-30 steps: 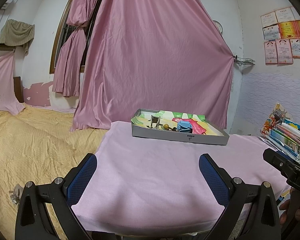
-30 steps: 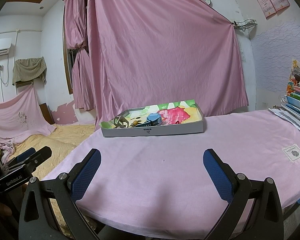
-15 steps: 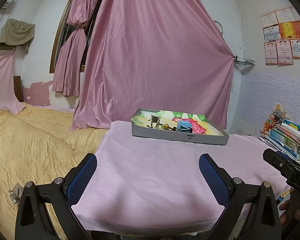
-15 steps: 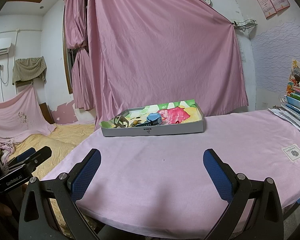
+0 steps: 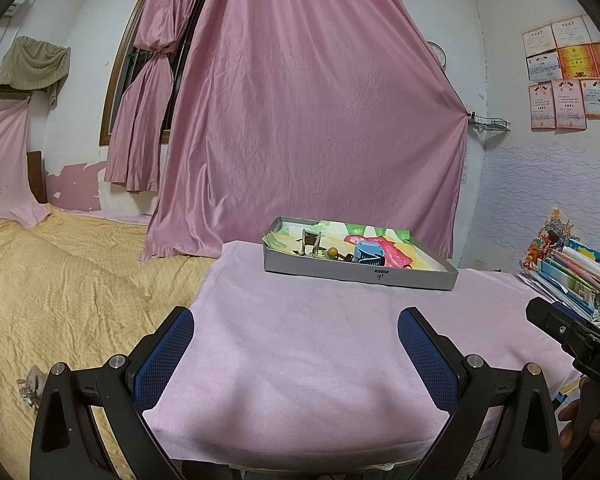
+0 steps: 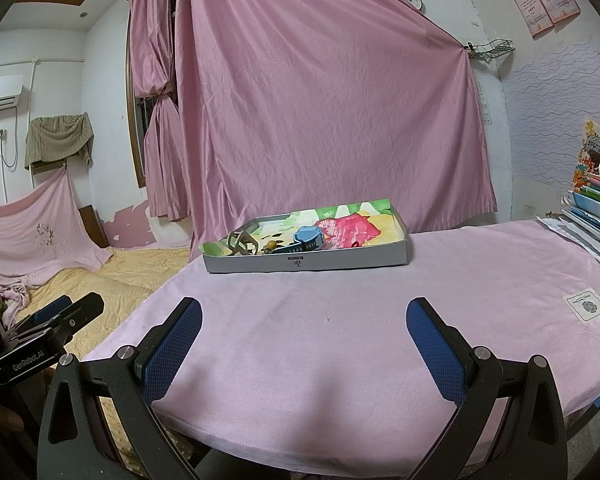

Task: Organize jewelry

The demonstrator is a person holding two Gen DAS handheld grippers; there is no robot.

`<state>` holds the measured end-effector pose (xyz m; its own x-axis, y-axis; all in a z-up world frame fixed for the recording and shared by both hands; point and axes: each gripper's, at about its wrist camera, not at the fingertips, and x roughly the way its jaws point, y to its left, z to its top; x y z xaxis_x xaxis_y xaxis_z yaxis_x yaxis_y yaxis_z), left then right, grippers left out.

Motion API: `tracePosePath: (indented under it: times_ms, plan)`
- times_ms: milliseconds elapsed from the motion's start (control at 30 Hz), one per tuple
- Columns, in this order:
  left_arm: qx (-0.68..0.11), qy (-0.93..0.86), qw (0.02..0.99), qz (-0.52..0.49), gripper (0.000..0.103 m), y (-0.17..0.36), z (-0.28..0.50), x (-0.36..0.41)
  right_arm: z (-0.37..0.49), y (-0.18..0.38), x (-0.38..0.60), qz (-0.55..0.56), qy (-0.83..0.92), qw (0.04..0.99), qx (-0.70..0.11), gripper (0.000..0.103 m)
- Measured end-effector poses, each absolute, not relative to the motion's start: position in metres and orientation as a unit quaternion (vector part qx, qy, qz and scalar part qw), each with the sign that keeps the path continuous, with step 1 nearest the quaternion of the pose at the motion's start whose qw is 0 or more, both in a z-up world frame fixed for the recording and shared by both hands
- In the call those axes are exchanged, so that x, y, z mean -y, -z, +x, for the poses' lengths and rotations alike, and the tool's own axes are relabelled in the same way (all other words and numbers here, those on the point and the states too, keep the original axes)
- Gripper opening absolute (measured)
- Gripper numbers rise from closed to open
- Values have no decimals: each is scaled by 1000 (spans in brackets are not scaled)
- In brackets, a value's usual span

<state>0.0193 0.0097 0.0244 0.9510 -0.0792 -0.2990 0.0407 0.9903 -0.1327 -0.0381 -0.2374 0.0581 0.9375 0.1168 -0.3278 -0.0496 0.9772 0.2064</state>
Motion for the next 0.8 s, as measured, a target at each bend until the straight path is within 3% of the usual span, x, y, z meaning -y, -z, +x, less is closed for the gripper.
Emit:
tracePosePath:
  times_ms: [800]
  plan:
    - [-154,30,986,-63,103,-24,20,-10,-38,-59,238,98,-43,979,-172,101]
